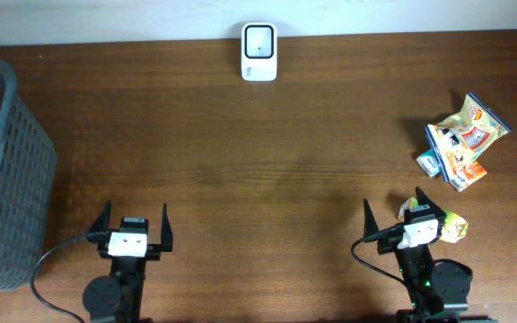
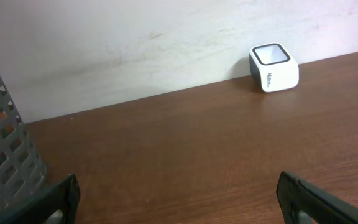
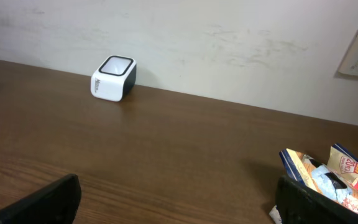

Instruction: Scan the item barcode

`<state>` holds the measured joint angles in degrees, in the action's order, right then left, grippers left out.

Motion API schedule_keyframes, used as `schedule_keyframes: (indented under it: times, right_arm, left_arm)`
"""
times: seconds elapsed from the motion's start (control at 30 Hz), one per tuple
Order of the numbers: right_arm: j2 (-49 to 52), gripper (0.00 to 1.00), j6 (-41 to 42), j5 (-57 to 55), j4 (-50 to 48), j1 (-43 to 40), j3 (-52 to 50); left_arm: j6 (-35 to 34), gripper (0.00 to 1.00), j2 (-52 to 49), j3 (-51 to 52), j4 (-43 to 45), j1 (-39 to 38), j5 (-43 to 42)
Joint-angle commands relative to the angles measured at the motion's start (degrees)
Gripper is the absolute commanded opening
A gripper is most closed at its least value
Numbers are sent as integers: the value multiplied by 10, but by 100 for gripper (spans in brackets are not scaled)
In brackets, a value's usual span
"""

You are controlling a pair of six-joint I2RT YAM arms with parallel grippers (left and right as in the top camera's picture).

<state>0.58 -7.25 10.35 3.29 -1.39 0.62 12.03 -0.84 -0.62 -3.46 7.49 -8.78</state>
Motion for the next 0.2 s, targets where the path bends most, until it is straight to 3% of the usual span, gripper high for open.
schedule_keyframes:
  times: [0.0,0.17]
  right_arm:
    - [-4,99,5,-1,4,4,-3]
    - [-4,99,5,-1,4,4,-3]
  left_arm:
    - [7,99,5,1,-3,-2,2]
    - [7,99,5,1,-3,-2,2]
